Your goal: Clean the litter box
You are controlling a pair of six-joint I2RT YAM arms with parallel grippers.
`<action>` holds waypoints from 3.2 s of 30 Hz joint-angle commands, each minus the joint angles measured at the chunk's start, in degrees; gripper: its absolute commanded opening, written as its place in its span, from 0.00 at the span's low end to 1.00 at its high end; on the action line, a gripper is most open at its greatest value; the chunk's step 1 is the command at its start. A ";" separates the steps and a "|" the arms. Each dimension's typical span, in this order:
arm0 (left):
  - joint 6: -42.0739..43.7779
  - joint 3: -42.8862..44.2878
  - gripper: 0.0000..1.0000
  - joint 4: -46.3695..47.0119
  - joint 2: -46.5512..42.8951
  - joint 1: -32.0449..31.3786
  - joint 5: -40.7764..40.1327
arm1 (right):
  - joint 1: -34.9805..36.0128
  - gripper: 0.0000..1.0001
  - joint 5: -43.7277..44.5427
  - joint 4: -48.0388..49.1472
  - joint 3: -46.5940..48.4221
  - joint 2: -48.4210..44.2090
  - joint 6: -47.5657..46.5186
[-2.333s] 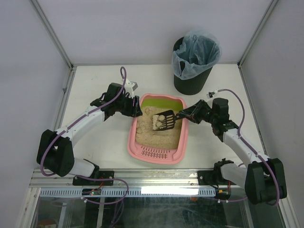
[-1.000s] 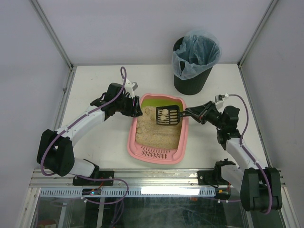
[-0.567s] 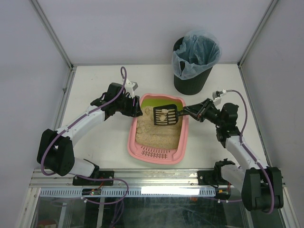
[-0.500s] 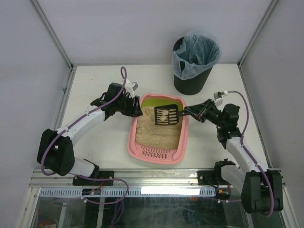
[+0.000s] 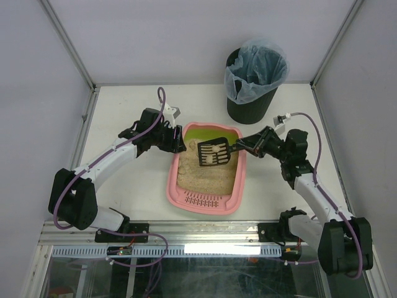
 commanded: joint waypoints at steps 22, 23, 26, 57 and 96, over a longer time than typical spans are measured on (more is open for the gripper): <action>2.24 2.01 0.49 -0.01 0.27 0.07 -2.00 | -6.13 0.00 5.32 -8.92 28.23 8.69 6.06; 2.27 2.01 0.49 -0.01 0.27 0.07 -1.98 | -7.06 0.00 5.67 -9.28 30.17 9.75 6.44; 2.21 2.07 0.49 -0.02 2.01 0.09 -2.03 | -10.33 0.00 7.74 -10.50 35.44 12.94 6.72; 2.48 2.19 0.49 -0.37 1.87 0.09 -1.82 | 4.26 0.00 57.37 -0.99 54.23 27.45 -86.25; 2.30 2.37 0.49 -0.53 1.80 0.03 -1.16 | 25.05 0.00 41.01 -55.59 48.60 14.79 -31.87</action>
